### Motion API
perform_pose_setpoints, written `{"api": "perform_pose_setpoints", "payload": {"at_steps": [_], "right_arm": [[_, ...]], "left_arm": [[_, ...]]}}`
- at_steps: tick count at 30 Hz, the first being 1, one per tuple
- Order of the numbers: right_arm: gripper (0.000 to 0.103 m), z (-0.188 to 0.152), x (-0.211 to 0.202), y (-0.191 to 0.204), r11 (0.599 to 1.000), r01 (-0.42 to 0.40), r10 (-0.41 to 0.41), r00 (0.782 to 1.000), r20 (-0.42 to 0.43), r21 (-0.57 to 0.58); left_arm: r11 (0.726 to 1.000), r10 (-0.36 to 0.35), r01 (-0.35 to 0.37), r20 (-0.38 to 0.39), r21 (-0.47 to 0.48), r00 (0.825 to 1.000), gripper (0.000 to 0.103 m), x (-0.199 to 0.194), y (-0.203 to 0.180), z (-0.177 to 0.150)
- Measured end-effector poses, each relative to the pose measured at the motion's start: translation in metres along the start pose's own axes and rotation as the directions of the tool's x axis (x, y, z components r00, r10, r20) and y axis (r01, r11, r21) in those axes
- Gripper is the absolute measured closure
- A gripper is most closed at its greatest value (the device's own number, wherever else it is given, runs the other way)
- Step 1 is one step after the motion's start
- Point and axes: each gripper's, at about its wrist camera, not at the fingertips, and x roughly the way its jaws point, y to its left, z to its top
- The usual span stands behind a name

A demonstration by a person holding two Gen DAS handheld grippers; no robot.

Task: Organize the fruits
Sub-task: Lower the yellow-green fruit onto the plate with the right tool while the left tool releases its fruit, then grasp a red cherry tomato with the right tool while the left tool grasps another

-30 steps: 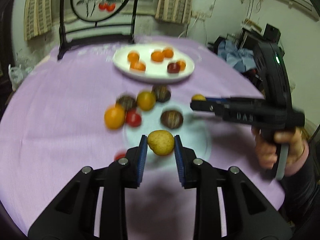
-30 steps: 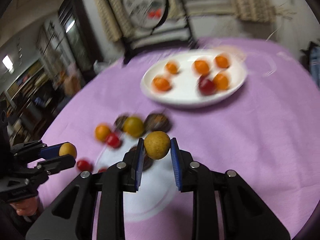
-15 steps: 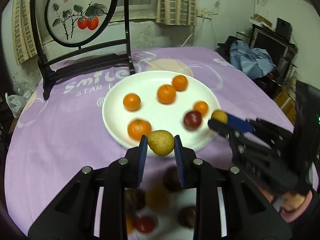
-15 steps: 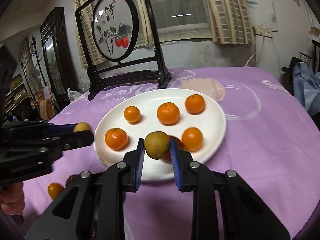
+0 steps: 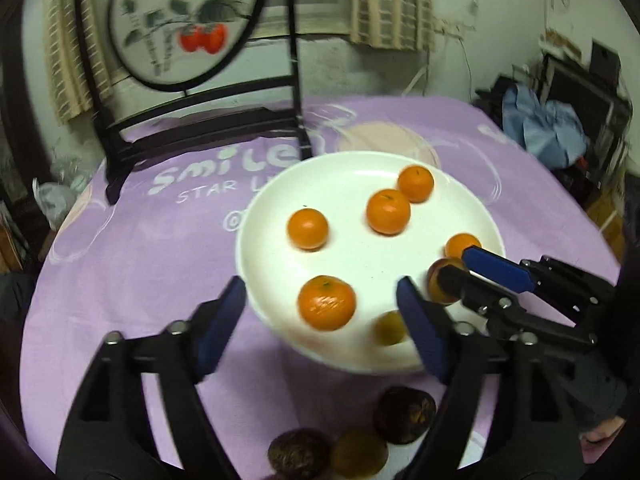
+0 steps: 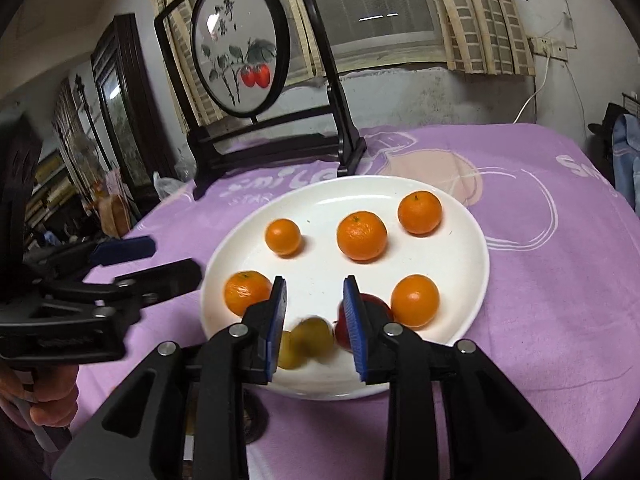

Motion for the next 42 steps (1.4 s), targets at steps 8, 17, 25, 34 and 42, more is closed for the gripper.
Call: {"api": "perform_pose_setpoints", "payload": {"at_steps": [8, 17, 25, 34, 42], "right_arm": [[0.073, -0.023, -0.026, 0.041, 0.998, -0.05, 0.048, 0.997, -0.052, -0.047], [0.072, -0.099, -0.047, 0.133, 0.884, -0.248, 0.126, 0.942, -0.31, -0.397], [0.072, -0.119, -0.046, 0.147, 0.836, -0.242, 0.064, 0.934, -0.351, -0.493], [0.07, -0.131, -0.043, 0.149, 0.809, -0.224, 0.003, 0.926, -0.377, -0.543], [0.071, -0.125, -0.049, 0.14, 0.837, -0.217, 0.031, 0.936, -0.351, -0.503]], "left_arm": [[0.996, 0.042, -0.033, 0.099, -0.083, 0.994, 0.007, -0.067, 0.042, -0.039], [0.97, 0.077, -0.064, 0.046, -0.233, 0.996, 0.005, -0.072, 0.098, -0.104], [0.928, 0.085, -0.069, 0.027, -0.366, 0.996, 0.005, -0.073, 0.128, -0.111], [0.94, 0.106, -0.091, 0.027, -0.328, 0.994, 0.005, -0.073, 0.119, -0.108], [0.939, 0.114, -0.103, 0.014, -0.329, 0.993, 0.005, -0.07, 0.12, -0.109]]}}
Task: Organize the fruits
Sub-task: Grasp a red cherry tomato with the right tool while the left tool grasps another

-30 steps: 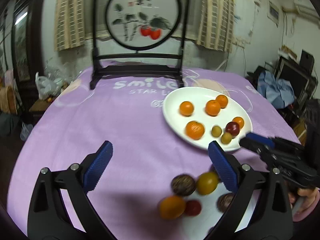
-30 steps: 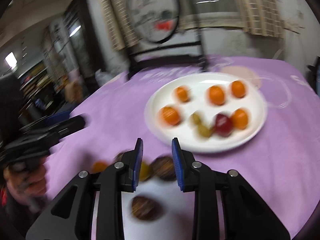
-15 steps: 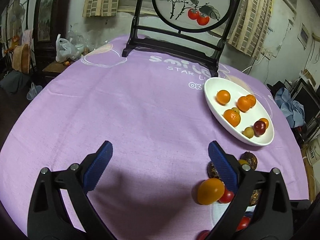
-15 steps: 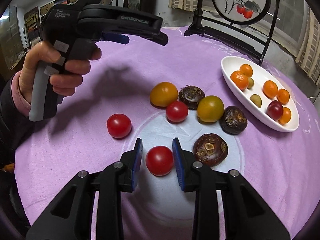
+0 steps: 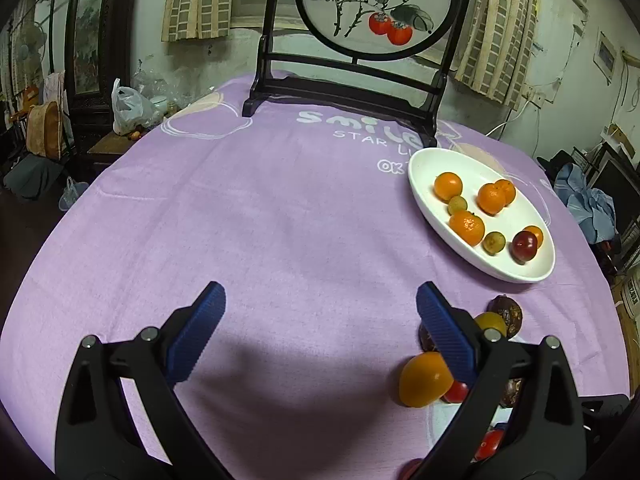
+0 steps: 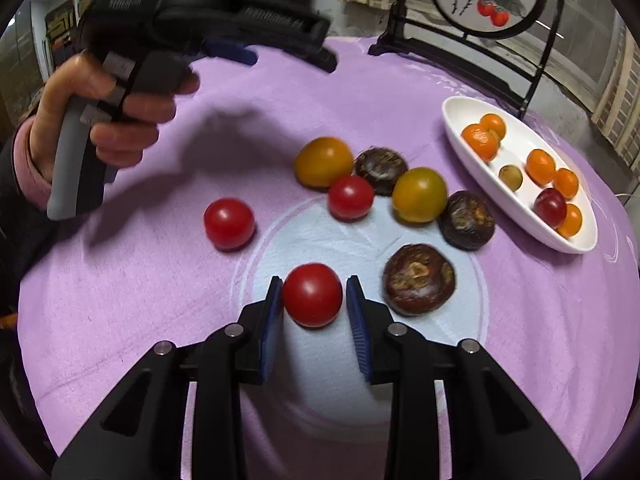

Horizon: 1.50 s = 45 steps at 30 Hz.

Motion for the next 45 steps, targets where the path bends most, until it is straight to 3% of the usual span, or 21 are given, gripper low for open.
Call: {"api": "perform_pose_setpoints", "payload": {"at_steps": [5, 8, 10, 12, 14, 18, 22, 25, 26, 30, 33, 37, 42, 45], "right_arm": [[0.071, 0.007, -0.033, -0.04, 0.975, -0.053, 0.012, 0.983, 0.185, 0.217], [0.072, 0.003, -0.042, -0.069, 0.926, -0.084, -0.006, 0.971, 0.238, 0.368], [0.074, 0.002, -0.046, -0.078, 0.908, -0.102, -0.001, 0.969, 0.246, 0.406], [0.074, 0.004, -0.048, -0.074, 0.917, -0.162, 0.078, 0.969, 0.236, 0.364], [0.074, 0.007, -0.047, -0.06, 0.941, -0.164, 0.107, 0.974, 0.2, 0.296], [0.073, 0.012, -0.035, -0.024, 0.993, -0.041, 0.027, 0.991, 0.128, 0.112], [0.073, 0.008, -0.015, -0.006, 0.999, -0.027, 0.026, 0.998, 0.057, 0.023], [0.061, 0.006, -0.005, -0.001, 0.999, 0.033, -0.033, 0.999, 0.035, -0.013], [0.052, 0.004, -0.002, -0.001, 0.999, 0.042, -0.042, 0.999, 0.023, -0.011], [0.045, 0.002, 0.003, -0.002, 1.0, 0.011, -0.011, 1.0, 0.01, 0.002], [0.049, 0.001, 0.003, -0.001, 1.0, 0.024, -0.024, 1.0, 0.01, -0.004], [0.074, 0.0, 0.001, -0.007, 0.998, 0.058, -0.058, 0.998, 0.01, 0.012], [0.075, 0.004, -0.005, -0.022, 0.996, 0.038, -0.04, 0.999, 0.031, 0.077], [0.075, 0.007, -0.023, -0.039, 0.985, -0.032, 0.012, 0.993, 0.119, 0.171]], "left_arm": [[1.0, 0.011, -0.011, -0.012, 0.01, 1.0, 0.005, 0.004, -0.001, -0.001], [0.999, -0.008, 0.009, -0.032, 0.04, 0.999, 0.005, 0.007, -0.007, -0.005], [0.996, -0.022, 0.026, -0.049, 0.085, 0.999, 0.005, 0.007, -0.013, -0.009], [0.991, -0.02, 0.025, -0.039, 0.128, 0.999, 0.005, 0.002, -0.018, -0.015], [0.985, -0.018, 0.02, -0.014, 0.172, 1.0, 0.005, -0.006, -0.021, -0.022], [0.976, -0.009, 0.004, 0.02, 0.218, 1.0, 0.005, -0.017, -0.018, -0.039], [0.983, -0.038, 0.038, -0.007, 0.177, 0.999, 0.005, -0.018, -0.007, -0.043], [0.99, -0.044, 0.043, 0.003, 0.137, 0.999, 0.005, -0.02, 0.0, -0.041], [0.991, -0.045, 0.044, 0.004, 0.125, 0.999, 0.005, -0.02, 0.002, -0.04], [0.995, -0.052, 0.052, -0.006, 0.082, 0.999, 0.005, -0.019, 0.009, -0.039], [0.996, -0.049, 0.049, -0.005, 0.075, 0.999, 0.005, -0.02, 0.011, -0.041], [0.996, -0.04, 0.04, -0.001, 0.08, 0.999, 0.005, -0.02, 0.011, -0.042], [0.997, -0.033, 0.033, 0.0, 0.076, 0.999, 0.005, -0.022, 0.014, -0.043], [0.996, -0.054, 0.054, -0.007, 0.067, 0.999, 0.005, -0.024, 0.017, -0.045]]}}
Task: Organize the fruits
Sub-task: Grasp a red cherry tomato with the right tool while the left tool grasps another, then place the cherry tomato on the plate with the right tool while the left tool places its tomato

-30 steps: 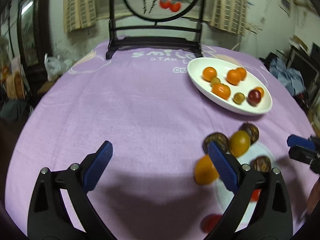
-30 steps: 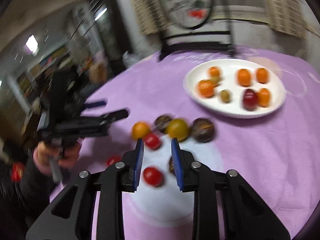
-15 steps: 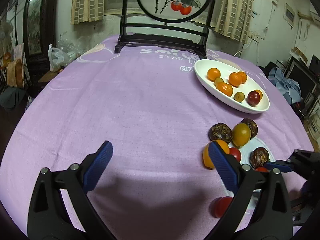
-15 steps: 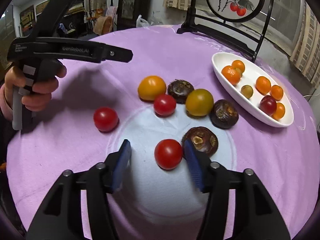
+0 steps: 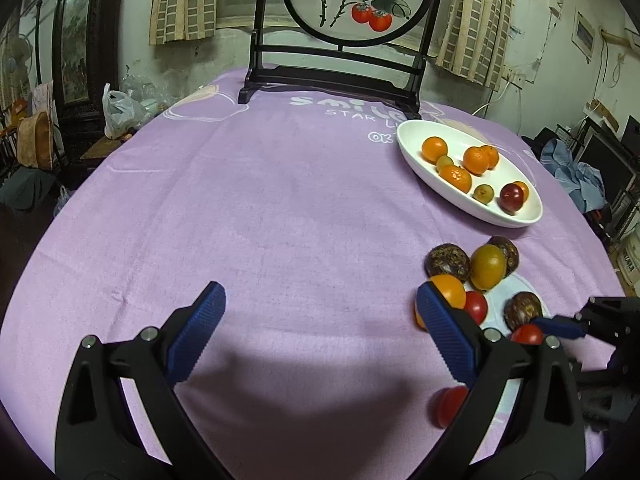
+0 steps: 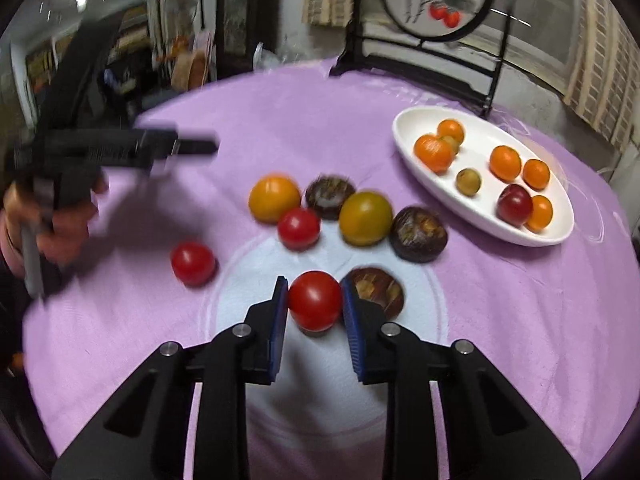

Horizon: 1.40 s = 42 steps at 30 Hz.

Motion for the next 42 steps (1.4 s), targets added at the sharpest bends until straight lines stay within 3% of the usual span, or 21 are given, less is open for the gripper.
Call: {"api": "perform_pose_setpoints", "payload": {"at_steps": [2, 5, 9, 13, 19, 25, 29, 32, 36, 42], "right_arm": [[0.075, 0.003, -0.012, -0.01, 0.996, -0.057, 0.053, 0.997, 0.054, 0.069], [0.075, 0.008, -0.026, -0.024, 0.981, -0.115, 0.095, 0.987, 0.129, 0.156], [0.075, 0.01, -0.032, -0.033, 0.97, -0.115, 0.082, 0.984, 0.159, 0.213], [0.075, 0.01, -0.031, -0.032, 0.972, -0.096, 0.065, 0.987, 0.145, 0.216], [0.075, 0.008, -0.032, -0.031, 0.974, -0.091, 0.062, 0.988, 0.139, 0.207], [0.075, 0.008, -0.033, -0.028, 0.976, -0.086, 0.059, 0.988, 0.141, 0.198], [0.075, 0.008, -0.037, -0.024, 0.982, -0.073, 0.043, 0.985, 0.166, 0.177], [0.075, 0.009, -0.046, -0.019, 0.986, -0.084, 0.051, 0.975, 0.218, 0.147], [0.075, 0.01, -0.049, -0.017, 0.988, -0.077, 0.041, 0.965, 0.258, 0.131], [0.075, 0.02, -0.04, -0.053, 0.973, -0.001, -0.074, 0.946, 0.316, 0.232]], "left_arm": [[0.999, -0.045, 0.045, -0.008, 0.001, 0.999, 0.005, -0.004, -0.001, -0.003], [0.98, -0.195, 0.196, -0.041, 0.02, 0.98, 0.005, -0.014, -0.008, -0.016], [0.954, -0.264, 0.272, -0.077, 0.123, 0.961, 0.006, -0.026, -0.03, -0.035], [0.941, -0.243, 0.267, -0.135, 0.208, 0.961, 0.026, -0.023, -0.053, -0.051], [0.937, -0.202, 0.252, -0.214, 0.24, 0.956, 0.051, -0.01, -0.074, -0.058], [0.939, -0.144, 0.209, -0.24, 0.273, 0.96, 0.062, -0.004, -0.084, -0.062], [0.942, -0.099, 0.165, -0.227, 0.292, 0.969, 0.074, -0.005, -0.084, -0.062], [0.947, -0.121, 0.18, -0.223, 0.265, 0.967, 0.075, -0.007, -0.08, -0.06], [0.948, -0.187, 0.219, -0.154, 0.231, 0.97, 0.075, -0.019, -0.078, -0.052], [0.938, -0.239, 0.25, -0.075, 0.241, 0.968, 0.075, -0.021, -0.092, -0.006]]}}
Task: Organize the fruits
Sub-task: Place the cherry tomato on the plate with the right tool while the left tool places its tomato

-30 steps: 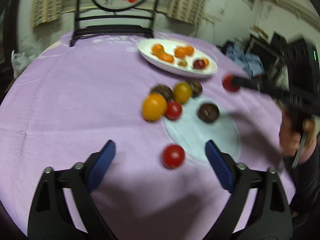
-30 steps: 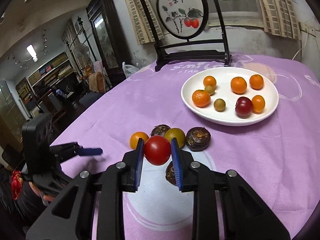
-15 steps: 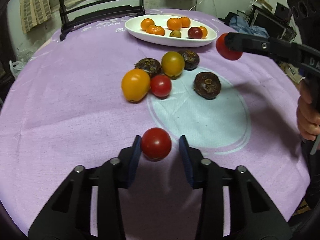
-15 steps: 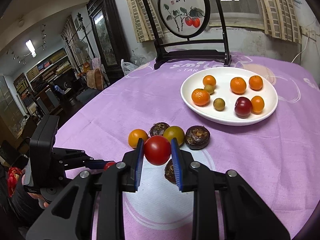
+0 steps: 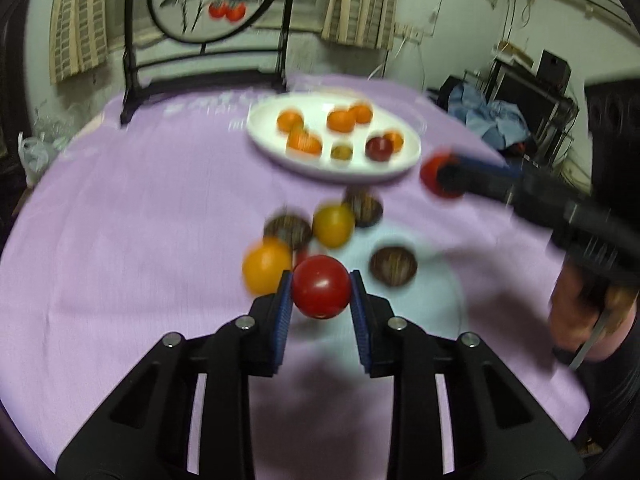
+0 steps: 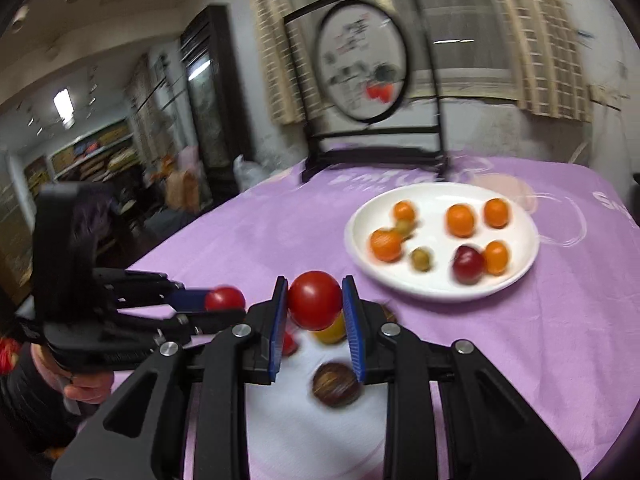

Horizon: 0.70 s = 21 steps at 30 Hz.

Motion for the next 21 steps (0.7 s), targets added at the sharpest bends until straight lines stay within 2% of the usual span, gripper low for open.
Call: {"api": "perform_pose_setpoints", "payload": {"at_steps": [3, 7, 12, 15, 16, 17, 18, 19, 21], "right_arm": [[0.075, 0.015, 0.023, -0.035, 0.991, 0.101, -0.103, 0.995, 0.013, 0.085], [0.075, 0.025, 0.061, -0.069, 0.98, 0.143, -0.14, 0.99, -0.029, 0.137], [0.074, 0.034, 0.087, -0.085, 0.978, 0.163, -0.158, 0.986, -0.043, 0.133], [0.072, 0.036, 0.089, -0.089, 0.975, 0.154, -0.146, 0.987, -0.061, 0.159], [0.067, 0.037, 0.086, -0.09, 0.975, 0.146, -0.138, 0.989, -0.057, 0.169], [0.044, 0.038, 0.08, -0.089, 0.974, 0.147, -0.141, 0.989, -0.046, 0.173], [0.037, 0.039, 0.073, -0.086, 0.97, 0.161, -0.159, 0.987, -0.023, 0.18], [0.036, 0.04, 0.064, -0.083, 0.968, 0.169, -0.175, 0.984, 0.018, 0.183], [0.036, 0.044, 0.056, -0.075, 0.974, 0.158, -0.164, 0.986, 0.029, 0.161]], "left_arm": [[1.0, 0.001, -0.001, 0.014, 0.005, 1.0, 0.075, 0.018, 0.003, 0.044], [0.999, 0.036, -0.036, -0.005, -0.001, 0.999, 0.075, 0.067, 0.007, 0.102], [0.996, 0.093, -0.093, -0.043, -0.002, 0.995, 0.075, 0.121, 0.012, 0.141], [0.995, 0.099, -0.101, -0.067, -0.026, 0.993, 0.073, 0.141, 0.017, 0.151], [0.993, 0.11, -0.112, -0.072, -0.027, 0.991, 0.056, 0.145, 0.018, 0.153], [0.991, 0.127, -0.129, -0.064, -0.028, 0.99, 0.028, 0.144, 0.02, 0.155], [0.988, 0.148, -0.149, -0.039, -0.031, 0.988, 0.02, 0.14, 0.02, 0.155], [0.986, 0.163, -0.163, -0.003, -0.034, 0.987, 0.016, 0.132, 0.019, 0.155], [0.987, 0.16, -0.159, 0.025, -0.034, 0.987, 0.012, 0.116, 0.018, 0.155]]}}
